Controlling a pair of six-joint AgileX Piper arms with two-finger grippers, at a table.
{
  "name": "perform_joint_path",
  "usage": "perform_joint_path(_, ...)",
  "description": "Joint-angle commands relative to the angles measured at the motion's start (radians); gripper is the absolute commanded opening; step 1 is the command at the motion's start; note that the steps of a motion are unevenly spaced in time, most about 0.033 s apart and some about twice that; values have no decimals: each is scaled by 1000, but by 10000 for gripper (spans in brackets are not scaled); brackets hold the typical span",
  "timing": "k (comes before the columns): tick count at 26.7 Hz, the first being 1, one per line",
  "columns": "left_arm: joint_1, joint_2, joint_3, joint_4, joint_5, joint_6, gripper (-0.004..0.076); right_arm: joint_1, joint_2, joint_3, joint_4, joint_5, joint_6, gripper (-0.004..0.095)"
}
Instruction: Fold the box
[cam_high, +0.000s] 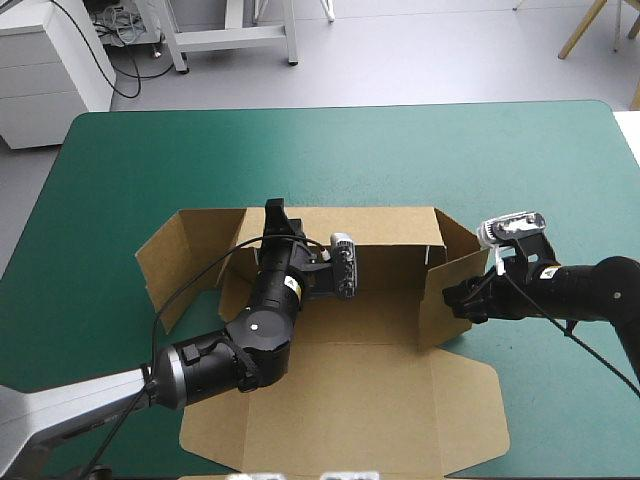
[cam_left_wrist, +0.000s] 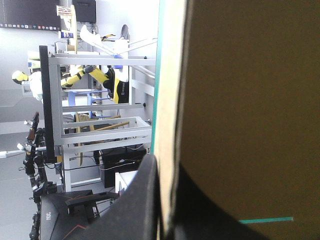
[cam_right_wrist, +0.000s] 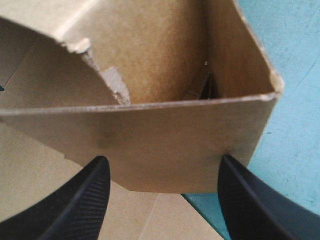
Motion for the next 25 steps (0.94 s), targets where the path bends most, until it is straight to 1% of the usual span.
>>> perform_joint_path(1, -3, -36, -26, 50, -1, -20, -10, 2, -34, 14, 64, -76, -80, 574)
perform_joint_path(4, -3, -36, -26, 50, -5, -20, -10, 2, -34, 28, 60, -104, -119, 574)
perform_joint_path(8, -3, -36, -26, 50, -5, -20, -10, 2, -34, 32, 25, -129, -126, 574)
perform_joint_path(10, -3, -36, -26, 50, -5, -20, -10, 2, -34, 32, 25, -118, -126, 574)
perform_joint_path(13, -3, -36, -26, 50, -5, -20, -10, 2, -39, 32, 24, -71, -123, 574)
perform_joint_path(17, -3, -36, -26, 50, -5, -20, -10, 2, -89, 22, 9, -46, -85, 569)
perform_joint_path(20, -3, -36, -26, 50, -5, -20, -10, 2, -132, 12, 31, -10, -61, 557)
perform_joint_path(25, -3, -36, -26, 46, -7, -20, -10, 2, -146, 12, 171, 89, -54, 550)
